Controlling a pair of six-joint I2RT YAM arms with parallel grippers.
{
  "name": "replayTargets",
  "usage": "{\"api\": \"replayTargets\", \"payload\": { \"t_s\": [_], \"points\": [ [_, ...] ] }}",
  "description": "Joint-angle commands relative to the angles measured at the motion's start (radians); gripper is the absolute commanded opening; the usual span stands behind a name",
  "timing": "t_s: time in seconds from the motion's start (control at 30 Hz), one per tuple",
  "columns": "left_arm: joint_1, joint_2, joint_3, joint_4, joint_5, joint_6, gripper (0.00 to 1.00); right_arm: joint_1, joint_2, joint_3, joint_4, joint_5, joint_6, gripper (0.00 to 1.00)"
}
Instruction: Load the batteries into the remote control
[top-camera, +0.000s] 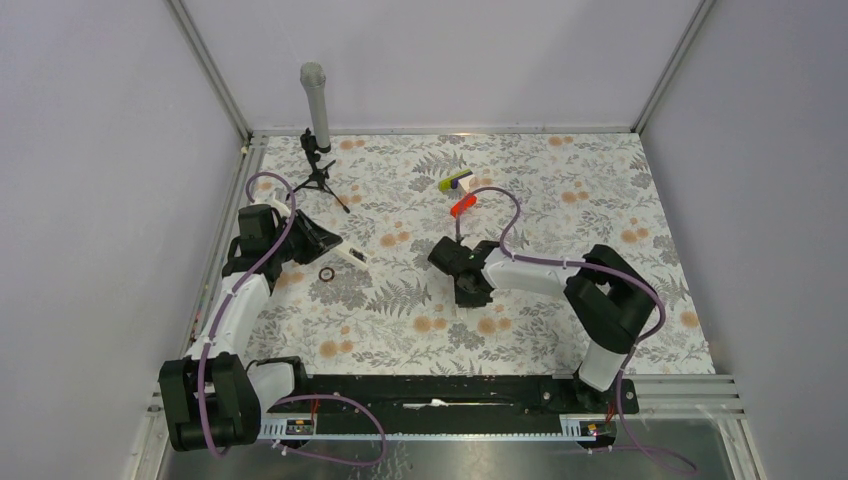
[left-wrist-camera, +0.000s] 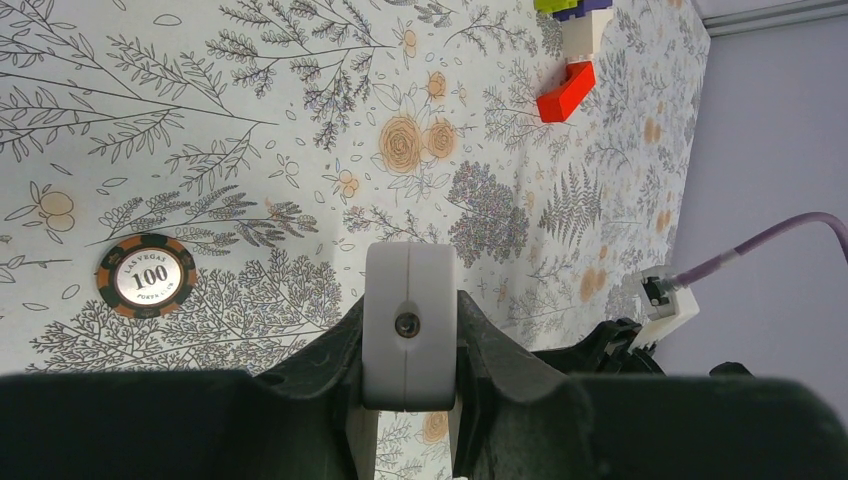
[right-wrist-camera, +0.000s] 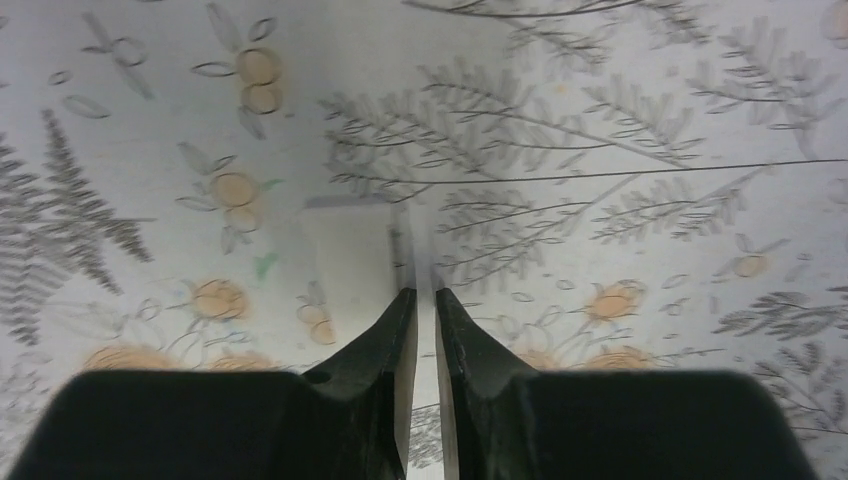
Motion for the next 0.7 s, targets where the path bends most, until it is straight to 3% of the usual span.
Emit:
{"api": "replayTargets", "payload": {
  "t_s": [0.0, 0.13, 0.23, 0.4, 0.53, 0.6, 0.67],
  "points": [
    [0.007, -0.03, 0.016, 0.044, 0.014, 0.024, 0.0, 0.006, 0.05, 0.051, 0.043, -0.199, -0.013, 0.18],
    [0.007, -0.029, 0.017, 0.044, 0.015, 0.026, 0.0, 0.01, 0.119, 0.097, 0.101, -0.375, -0.008, 0.16],
    [0.007, -0.029, 0.016, 0.044, 0.015, 0.029, 0.0, 0.011, 0.154, 0.149, 0.123, -0.384, -0.008, 0.17],
    [0.007, -0.027, 0.014, 0.045, 0.015, 0.03, 0.0, 0.01, 0.226, 0.284, 0.129, -0.259, -0.058, 0.18],
    [0.008, -0.032, 0.017, 0.037, 0.006, 0.037, 0.0, 0.011, 0.194, 0.303, 0.163, -0.143, -0.154, 0.2],
    [0.008, -0.034, 0.018, 0.034, 0.002, 0.042, 0.0, 0.011, 0.138, 0.27, 0.2, -0.131, -0.235, 0.24],
    [0.01, -0.033, 0.018, 0.035, 0.001, 0.043, 0.0, 0.011, 0.043, 0.213, 0.25, -0.128, -0.304, 0.37]
  ]
}}
